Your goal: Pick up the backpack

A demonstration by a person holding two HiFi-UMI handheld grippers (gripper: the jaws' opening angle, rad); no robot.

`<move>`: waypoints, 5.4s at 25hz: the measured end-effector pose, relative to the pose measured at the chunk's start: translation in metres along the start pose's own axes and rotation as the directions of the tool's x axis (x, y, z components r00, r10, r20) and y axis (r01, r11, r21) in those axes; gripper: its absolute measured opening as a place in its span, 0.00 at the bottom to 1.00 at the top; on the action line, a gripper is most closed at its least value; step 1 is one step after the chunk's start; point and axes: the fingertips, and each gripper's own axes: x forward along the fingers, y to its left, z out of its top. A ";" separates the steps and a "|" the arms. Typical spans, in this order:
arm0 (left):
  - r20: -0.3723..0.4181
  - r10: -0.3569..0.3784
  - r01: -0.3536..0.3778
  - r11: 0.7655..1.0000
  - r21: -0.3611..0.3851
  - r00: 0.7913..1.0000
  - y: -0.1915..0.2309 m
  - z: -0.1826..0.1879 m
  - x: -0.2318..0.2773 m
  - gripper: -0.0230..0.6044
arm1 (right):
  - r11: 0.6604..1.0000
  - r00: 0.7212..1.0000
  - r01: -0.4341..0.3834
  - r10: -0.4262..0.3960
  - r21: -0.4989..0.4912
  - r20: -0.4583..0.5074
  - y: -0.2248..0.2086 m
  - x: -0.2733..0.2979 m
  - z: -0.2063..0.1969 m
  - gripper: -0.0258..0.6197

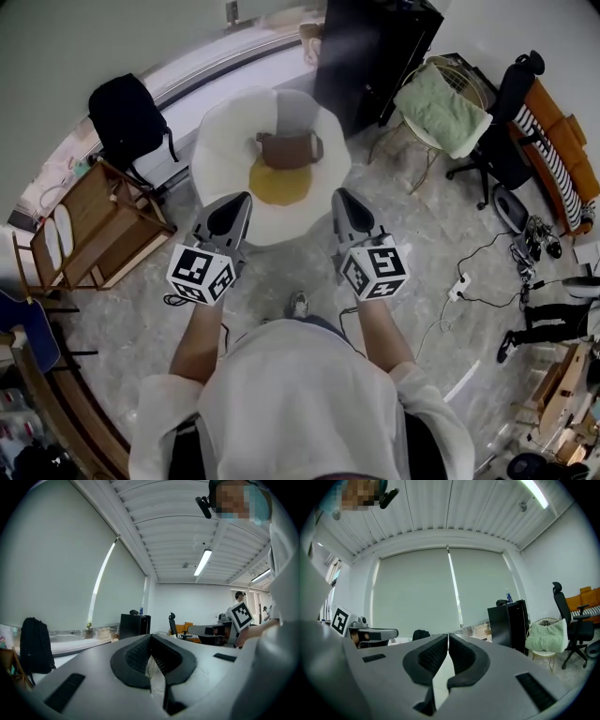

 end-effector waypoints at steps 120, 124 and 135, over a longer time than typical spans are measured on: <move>-0.138 0.101 -0.117 0.986 -0.117 0.985 0.267 -0.087 0.352 0.09 | 0.995 0.970 -0.084 0.092 0.047 -0.226 -0.223 0.399 -0.092 0.09; -0.154 0.105 -0.125 0.985 -0.123 0.982 0.279 -0.104 0.365 0.09 | 0.995 0.963 -0.090 0.100 0.051 -0.249 -0.234 0.413 -0.111 0.09; -0.205 0.096 -0.128 0.980 -0.149 0.974 0.294 -0.167 0.379 0.09 | 0.994 0.947 -0.078 0.096 0.070 -0.307 -0.251 0.437 -0.174 0.09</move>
